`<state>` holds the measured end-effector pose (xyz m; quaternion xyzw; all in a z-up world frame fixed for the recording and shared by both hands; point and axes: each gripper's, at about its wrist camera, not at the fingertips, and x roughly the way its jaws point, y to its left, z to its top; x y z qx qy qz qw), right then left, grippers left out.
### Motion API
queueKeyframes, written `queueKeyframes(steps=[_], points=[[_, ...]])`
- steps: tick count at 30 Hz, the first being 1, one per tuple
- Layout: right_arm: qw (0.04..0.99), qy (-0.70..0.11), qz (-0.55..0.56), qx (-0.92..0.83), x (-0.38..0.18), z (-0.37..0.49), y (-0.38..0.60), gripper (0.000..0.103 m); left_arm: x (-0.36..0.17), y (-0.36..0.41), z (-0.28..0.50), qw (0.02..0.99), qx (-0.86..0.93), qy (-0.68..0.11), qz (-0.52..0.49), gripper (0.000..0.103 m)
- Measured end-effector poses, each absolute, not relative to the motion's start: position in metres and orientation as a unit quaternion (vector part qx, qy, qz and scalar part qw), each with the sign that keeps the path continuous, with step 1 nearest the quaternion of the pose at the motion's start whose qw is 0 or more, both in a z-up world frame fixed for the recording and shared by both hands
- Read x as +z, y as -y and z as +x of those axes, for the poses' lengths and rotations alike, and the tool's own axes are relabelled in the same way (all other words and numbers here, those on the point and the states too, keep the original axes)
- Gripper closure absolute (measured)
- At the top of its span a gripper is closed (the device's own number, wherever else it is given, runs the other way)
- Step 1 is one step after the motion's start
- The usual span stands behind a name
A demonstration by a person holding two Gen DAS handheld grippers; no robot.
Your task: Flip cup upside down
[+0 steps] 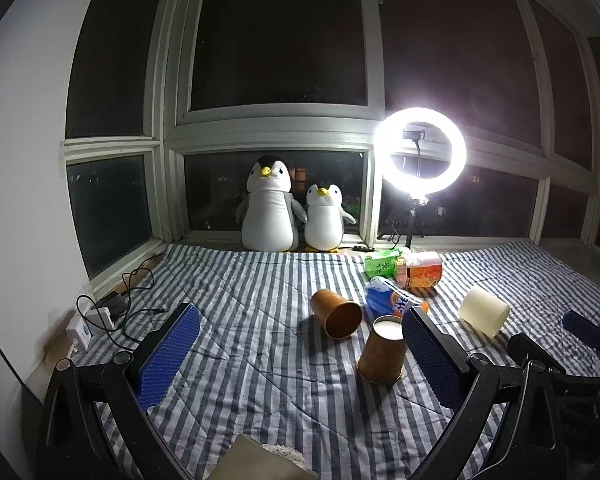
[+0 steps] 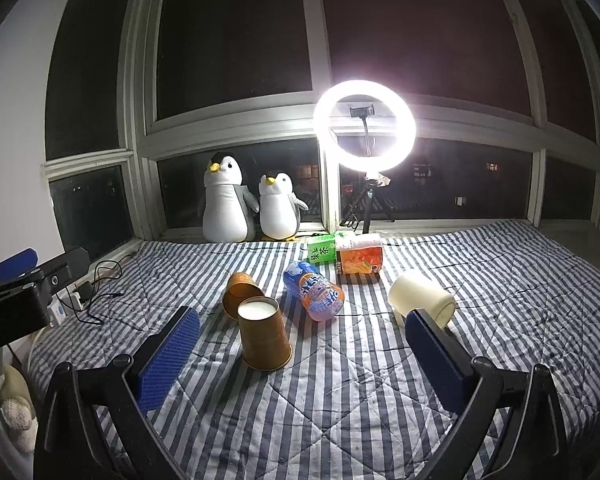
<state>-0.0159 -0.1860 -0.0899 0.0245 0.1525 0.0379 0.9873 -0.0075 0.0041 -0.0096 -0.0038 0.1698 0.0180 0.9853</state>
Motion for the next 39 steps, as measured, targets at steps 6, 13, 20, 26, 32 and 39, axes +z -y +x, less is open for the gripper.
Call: queueKeyframes(steps=[6,13,20,26,32,39], points=[[0.987,-0.154,0.029,0.037,-0.0895,-0.0169,0.1879,0.001,-0.0097,-0.0057,-0.0070,0.985,0.017,-0.171,-0.009,0.001],[0.987,-0.154,0.029,0.038,-0.0893,-0.0173,0.1875,0.001,-0.0098,-0.0070,-0.0058,0.984,0.014,-0.175,-0.011,0.000],[0.987,-0.156,0.030,0.037,-0.0895,-0.0167,0.1868,0.001,-0.0102,-0.0087,-0.0044,0.985,0.014,-0.174,-0.010,0.001],[0.986,-0.157,0.030,0.037,-0.0900,-0.0163,0.1877,0.001,-0.0112,-0.0083,-0.0041,0.984,0.011,-0.176,-0.010,0.001],[0.986,-0.160,0.031,0.037,-0.0924,-0.0152,0.1891,0.001,-0.0129,-0.0075,-0.0015,0.984,0.008,-0.180,-0.008,0.001],[0.985,-0.163,0.032,0.037,-0.0939,-0.0139,0.1897,0.001,-0.0133,-0.0073,-0.0010,0.983,0.007,-0.181,-0.009,0.001]])
